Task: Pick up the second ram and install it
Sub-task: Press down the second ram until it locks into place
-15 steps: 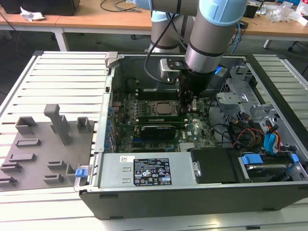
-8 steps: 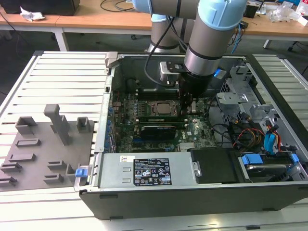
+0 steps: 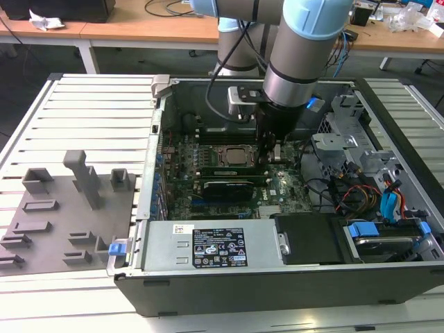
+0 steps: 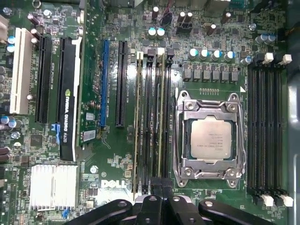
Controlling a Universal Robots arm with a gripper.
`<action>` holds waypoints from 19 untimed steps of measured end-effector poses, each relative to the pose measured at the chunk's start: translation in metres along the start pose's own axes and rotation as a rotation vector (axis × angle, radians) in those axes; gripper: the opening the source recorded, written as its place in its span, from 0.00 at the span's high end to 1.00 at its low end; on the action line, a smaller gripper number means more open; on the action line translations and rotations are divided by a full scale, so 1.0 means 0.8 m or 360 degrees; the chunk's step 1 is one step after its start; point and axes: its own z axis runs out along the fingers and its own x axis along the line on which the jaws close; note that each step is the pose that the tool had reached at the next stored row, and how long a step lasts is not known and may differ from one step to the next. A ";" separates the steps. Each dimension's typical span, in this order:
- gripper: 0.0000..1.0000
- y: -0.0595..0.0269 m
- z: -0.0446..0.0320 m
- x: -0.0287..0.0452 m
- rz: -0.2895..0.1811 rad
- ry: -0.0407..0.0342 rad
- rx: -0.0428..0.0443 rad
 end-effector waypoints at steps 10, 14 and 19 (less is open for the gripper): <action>0.89 0.057 0.0045 -0.0018 0.0000 0.0000 0.0003; 0.89 0.070 0.0059 -0.0022 0.0000 0.0000 0.0003; 0.89 0.091 0.0094 -0.0025 0.0000 0.0000 0.0002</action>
